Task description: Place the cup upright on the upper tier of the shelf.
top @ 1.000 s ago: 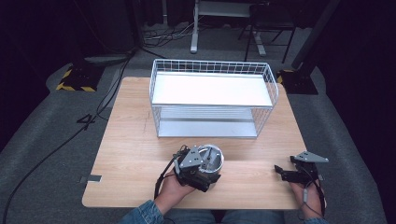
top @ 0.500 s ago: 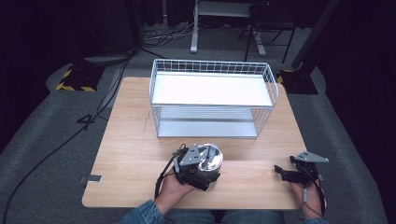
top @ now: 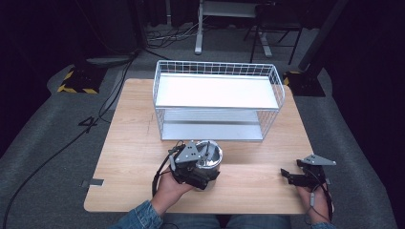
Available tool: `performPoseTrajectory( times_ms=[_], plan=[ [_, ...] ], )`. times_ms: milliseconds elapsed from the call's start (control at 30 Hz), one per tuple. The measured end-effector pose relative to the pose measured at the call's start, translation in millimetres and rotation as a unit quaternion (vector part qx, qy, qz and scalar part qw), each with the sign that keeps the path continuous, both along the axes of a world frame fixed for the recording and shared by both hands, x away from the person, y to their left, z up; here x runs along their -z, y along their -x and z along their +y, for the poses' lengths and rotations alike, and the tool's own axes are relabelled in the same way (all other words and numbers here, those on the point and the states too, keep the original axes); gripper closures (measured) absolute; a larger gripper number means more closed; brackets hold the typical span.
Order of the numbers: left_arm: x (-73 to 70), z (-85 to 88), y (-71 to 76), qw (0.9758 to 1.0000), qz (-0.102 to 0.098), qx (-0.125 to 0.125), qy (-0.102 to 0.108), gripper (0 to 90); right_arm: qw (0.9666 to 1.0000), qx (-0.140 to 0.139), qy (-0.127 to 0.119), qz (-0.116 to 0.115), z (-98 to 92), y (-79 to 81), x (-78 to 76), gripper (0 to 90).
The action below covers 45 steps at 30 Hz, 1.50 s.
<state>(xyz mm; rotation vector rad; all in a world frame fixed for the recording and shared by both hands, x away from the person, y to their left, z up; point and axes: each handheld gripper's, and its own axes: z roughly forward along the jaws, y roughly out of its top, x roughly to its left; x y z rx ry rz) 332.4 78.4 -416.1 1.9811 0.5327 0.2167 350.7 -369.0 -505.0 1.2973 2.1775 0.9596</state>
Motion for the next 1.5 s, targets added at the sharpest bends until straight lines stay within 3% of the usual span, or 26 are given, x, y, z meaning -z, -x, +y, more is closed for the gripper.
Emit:
performPoseTrajectory(
  times_ms=[433,1000,1267,1500],
  plan=[
    [-34.0,10.3,-4.8,0.9998,-0.018,-0.009,0.003,3.4,1.0,0.001,-0.002,0.002,-0.2,-0.4,0.0,16.5],
    [-100.3,18.8,-21.0,0.9984,-0.037,-0.041,0.01,3.4,1.0,0.007,0.0,0.004,0.4,-1.1,0.1,15.6],
    [-123.4,16.4,-32.9,0.9978,-0.029,-0.053,0.028,3.4,1.0,0.007,0.0,0.004,0.4,-1.2,0.1,15.3],
    [-145.1,13.6,-45.9,0.9965,-0.038,-0.062,0.041,3.5,1.0,0.006,-0.001,0.005,0.1,-1.4,0.0,15.2]
  ],
)
